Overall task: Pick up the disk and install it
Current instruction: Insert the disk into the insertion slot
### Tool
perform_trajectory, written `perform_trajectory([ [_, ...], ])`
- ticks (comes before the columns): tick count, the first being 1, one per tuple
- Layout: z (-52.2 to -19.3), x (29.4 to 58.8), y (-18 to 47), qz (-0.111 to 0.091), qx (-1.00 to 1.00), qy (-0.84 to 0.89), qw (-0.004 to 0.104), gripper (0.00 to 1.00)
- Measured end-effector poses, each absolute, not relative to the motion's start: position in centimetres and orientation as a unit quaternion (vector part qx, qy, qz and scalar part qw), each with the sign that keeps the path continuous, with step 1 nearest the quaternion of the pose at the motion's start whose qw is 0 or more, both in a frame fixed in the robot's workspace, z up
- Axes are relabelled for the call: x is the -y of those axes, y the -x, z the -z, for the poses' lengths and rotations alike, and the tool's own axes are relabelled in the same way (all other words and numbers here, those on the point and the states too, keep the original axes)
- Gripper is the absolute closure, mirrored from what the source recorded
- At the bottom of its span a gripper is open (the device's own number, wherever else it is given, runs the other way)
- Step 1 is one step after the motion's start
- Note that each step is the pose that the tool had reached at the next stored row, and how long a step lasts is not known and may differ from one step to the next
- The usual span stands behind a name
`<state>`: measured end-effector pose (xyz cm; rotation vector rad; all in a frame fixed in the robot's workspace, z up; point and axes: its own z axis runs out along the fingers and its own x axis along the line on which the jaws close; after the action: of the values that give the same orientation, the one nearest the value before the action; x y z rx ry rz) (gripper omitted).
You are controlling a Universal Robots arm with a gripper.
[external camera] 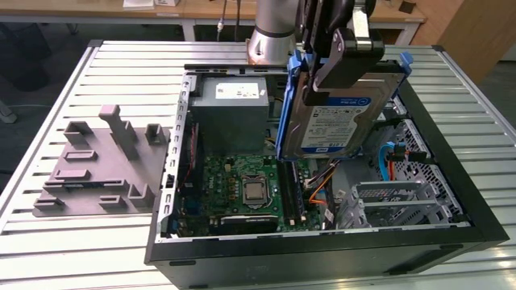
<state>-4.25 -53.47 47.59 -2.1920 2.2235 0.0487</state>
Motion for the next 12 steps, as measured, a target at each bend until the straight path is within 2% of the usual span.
perform_trajectory([
  [5,-47.5,55.1,4.3,-0.016,-0.712,0.702,0.009,0.64],
  [12,-47.3,55.6,2.8,-0.015,-0.712,0.702,0.009,0.64],
])
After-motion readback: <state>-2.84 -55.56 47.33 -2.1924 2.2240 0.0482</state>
